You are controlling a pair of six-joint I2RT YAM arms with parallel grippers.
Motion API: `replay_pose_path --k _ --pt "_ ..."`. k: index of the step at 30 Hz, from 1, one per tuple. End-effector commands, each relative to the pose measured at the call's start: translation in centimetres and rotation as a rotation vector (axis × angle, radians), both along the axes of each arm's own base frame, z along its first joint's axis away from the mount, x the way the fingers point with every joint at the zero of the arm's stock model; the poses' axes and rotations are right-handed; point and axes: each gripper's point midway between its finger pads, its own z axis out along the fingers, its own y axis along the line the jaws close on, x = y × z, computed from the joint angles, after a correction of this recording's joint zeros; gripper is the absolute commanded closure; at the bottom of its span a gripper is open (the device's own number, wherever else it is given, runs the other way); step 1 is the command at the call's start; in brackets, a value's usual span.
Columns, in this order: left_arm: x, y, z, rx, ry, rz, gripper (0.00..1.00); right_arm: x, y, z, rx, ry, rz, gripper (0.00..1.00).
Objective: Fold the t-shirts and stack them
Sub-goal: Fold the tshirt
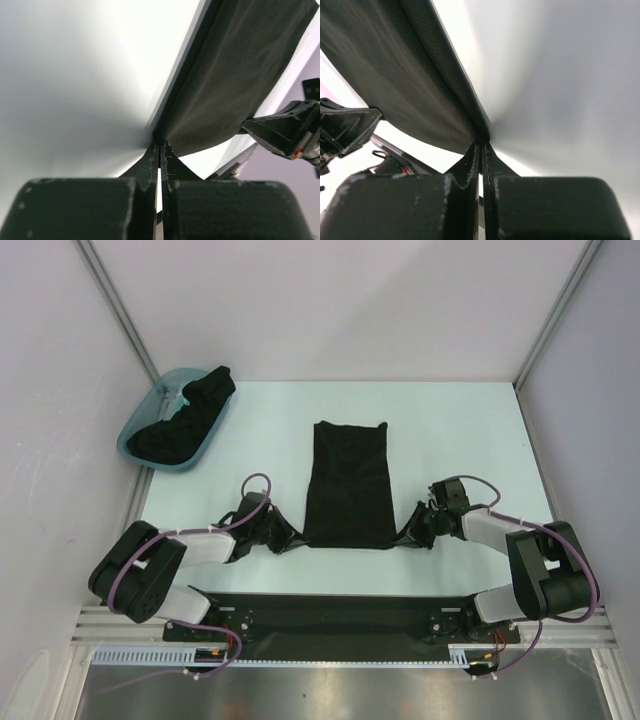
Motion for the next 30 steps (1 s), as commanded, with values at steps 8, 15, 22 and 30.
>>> replay_pose_path --k 8,15,22,30 --pt "-5.8 4.3 0.1 0.223 -0.027 -0.173 1.0 -3.6 0.5 3.5 -0.005 -0.016 0.06 1.0" --pt "-3.3 3.6 4.7 0.284 -0.159 -0.237 1.0 -3.9 1.5 6.8 0.027 -0.06 0.058 1.0" --pt "5.2 1.8 10.6 0.421 -0.314 -0.312 1.0 4.0 1.0 11.5 -0.037 -0.168 0.041 1.0" --pt "16.7 0.5 13.1 0.442 -0.342 -0.365 0.99 15.5 0.7 12.8 -0.062 -0.181 0.093 1.0"
